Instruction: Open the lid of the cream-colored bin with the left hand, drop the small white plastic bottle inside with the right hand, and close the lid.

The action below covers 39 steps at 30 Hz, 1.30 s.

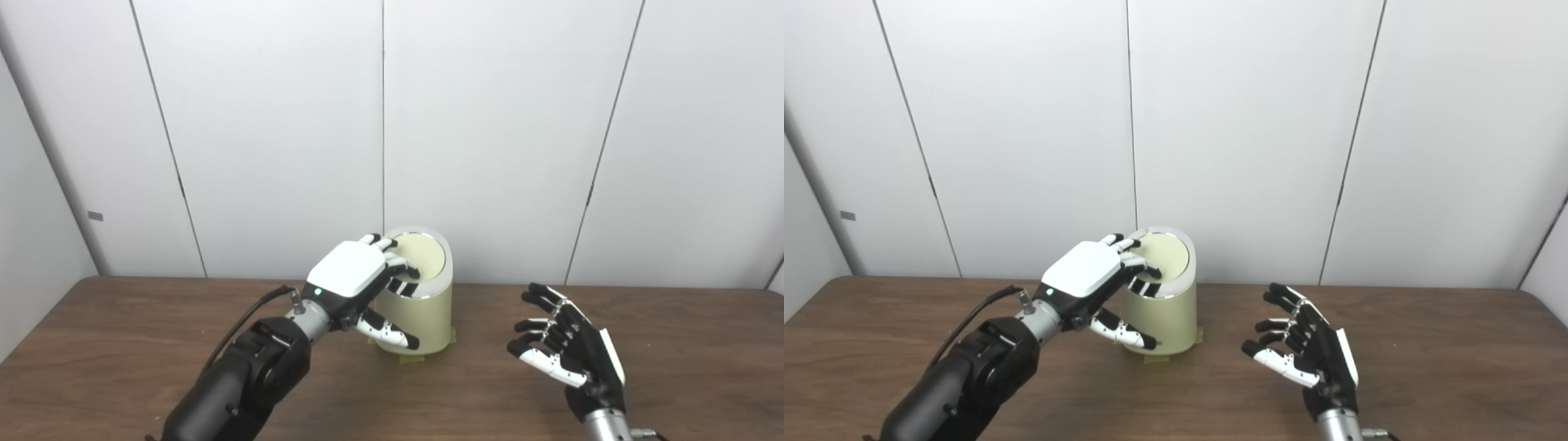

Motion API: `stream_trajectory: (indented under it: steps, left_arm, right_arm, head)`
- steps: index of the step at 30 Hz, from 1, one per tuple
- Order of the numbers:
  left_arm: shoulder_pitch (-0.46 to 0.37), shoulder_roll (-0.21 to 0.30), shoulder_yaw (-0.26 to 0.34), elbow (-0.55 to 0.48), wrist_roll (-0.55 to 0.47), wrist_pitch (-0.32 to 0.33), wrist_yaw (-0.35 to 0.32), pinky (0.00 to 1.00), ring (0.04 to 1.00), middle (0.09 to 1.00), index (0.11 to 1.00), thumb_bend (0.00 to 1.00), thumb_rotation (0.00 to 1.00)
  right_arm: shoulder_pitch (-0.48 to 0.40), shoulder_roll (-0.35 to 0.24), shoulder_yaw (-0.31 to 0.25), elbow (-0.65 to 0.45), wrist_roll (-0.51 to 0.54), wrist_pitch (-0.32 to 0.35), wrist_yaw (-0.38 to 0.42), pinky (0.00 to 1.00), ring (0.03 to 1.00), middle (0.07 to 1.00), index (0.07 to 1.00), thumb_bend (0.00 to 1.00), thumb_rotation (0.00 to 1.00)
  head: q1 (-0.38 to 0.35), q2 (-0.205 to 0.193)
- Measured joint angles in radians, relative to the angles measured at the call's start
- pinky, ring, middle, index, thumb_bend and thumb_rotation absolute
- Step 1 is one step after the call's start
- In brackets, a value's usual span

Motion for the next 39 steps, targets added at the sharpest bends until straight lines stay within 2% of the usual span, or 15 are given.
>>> stream_trajectory:
  steps: [7, 10, 12, 15, 19, 22, 24, 28, 30, 34, 39]
  left_arm:
    - [0.0, 0.0, -0.013, -0.001, 0.031, 0.0, 0.003, 1.0, 0.995, 0.801, 0.791, 0.91, 0.42]
    - [0.001, 0.0, -0.009, -0.007, 0.03, 0.003, 0.003, 1.0, 0.989, 0.804, 0.796, 0.9, 0.46]
    - [0.007, 0.0, 0.003, -0.017, 0.017, 0.008, -0.001, 1.0, 0.986, 0.804, 0.799, 0.89, 0.45]
    - [0.036, -0.006, 0.053, -0.046, -0.041, 0.014, -0.006, 1.0, 0.974, 0.793, 0.784, 0.85, 0.41]
    - [0.104, -0.041, 0.152, -0.075, -0.153, 0.008, 0.026, 1.0, 0.949, 0.808, 0.789, 0.79, 0.41]
    - [0.155, -0.079, 0.246, -0.101, -0.27, 0.009, 0.051, 0.77, 0.887, 0.851, 0.82, 0.74, 0.39]
    - [0.188, -0.103, 0.319, -0.122, -0.353, 0.003, 0.092, 0.73, 0.868, 0.863, 0.834, 0.72, 0.38]
    - [0.223, -0.138, 0.416, -0.145, -0.495, -0.016, 0.139, 0.8, 0.886, 0.869, 0.861, 0.73, 0.36]
    - [0.249, -0.168, 0.46, -0.157, -0.597, -0.019, 0.149, 0.78, 0.875, 0.868, 0.877, 0.74, 0.38]
    - [0.33, -0.217, 0.504, -0.187, -0.728, -0.003, 0.151, 0.7, 0.829, 0.871, 0.89, 0.73, 0.38]
    - [0.408, -0.22, 0.547, -0.159, -0.786, -0.003, 0.169, 0.64, 0.743, 0.796, 0.855, 0.72, 0.35]
  right_arm:
    - [0.0, 0.001, 0.0, -0.001, -0.002, 0.001, -0.002, 0.43, 0.542, 0.758, 0.753, 0.76, 0.17]
    - [0.0, 0.001, -0.001, -0.001, 0.001, 0.001, -0.002, 0.42, 0.541, 0.763, 0.753, 0.76, 0.17]
    - [0.0, 0.002, -0.003, -0.001, 0.006, 0.001, -0.002, 0.42, 0.54, 0.763, 0.751, 0.76, 0.16]
    - [-0.001, 0.004, -0.005, 0.0, 0.01, 0.001, -0.002, 0.42, 0.543, 0.76, 0.75, 0.74, 0.13]
    - [-0.005, 0.001, -0.01, 0.015, 0.01, -0.002, -0.002, 0.43, 0.552, 0.765, 0.756, 0.75, 0.15]
    - [-0.007, -0.002, -0.012, 0.039, 0.01, -0.002, -0.001, 0.43, 0.552, 0.763, 0.754, 0.75, 0.15]
    - [-0.006, -0.001, -0.012, 0.036, 0.01, -0.002, -0.001, 0.43, 0.553, 0.761, 0.753, 0.75, 0.14]
    - [-0.009, -0.001, -0.012, 0.034, 0.01, -0.002, 0.0, 0.44, 0.551, 0.76, 0.752, 0.76, 0.16]
    - [-0.008, -0.001, -0.012, 0.034, 0.01, -0.002, 0.0, 0.44, 0.553, 0.758, 0.753, 0.77, 0.17]
    - [-0.007, -0.006, -0.011, 0.034, -0.002, -0.002, 0.0, 0.46, 0.558, 0.762, 0.749, 0.79, 0.2]
    - [0.005, -0.009, -0.006, 0.006, -0.022, 0.0, -0.003, 0.47, 0.586, 0.761, 0.751, 0.8, 0.23]
  head:
    - [-0.002, 0.002]
    - [-0.002, 0.002]
    - [0.0, 0.0]
    - [-0.002, -0.002]
    - [0.002, -0.003]
    - [0.002, -0.005]
    - [0.003, -0.005]
    - [0.005, -0.005]
    - [0.005, -0.005]
    - [0.005, -0.006]
    - [0.005, -0.003]
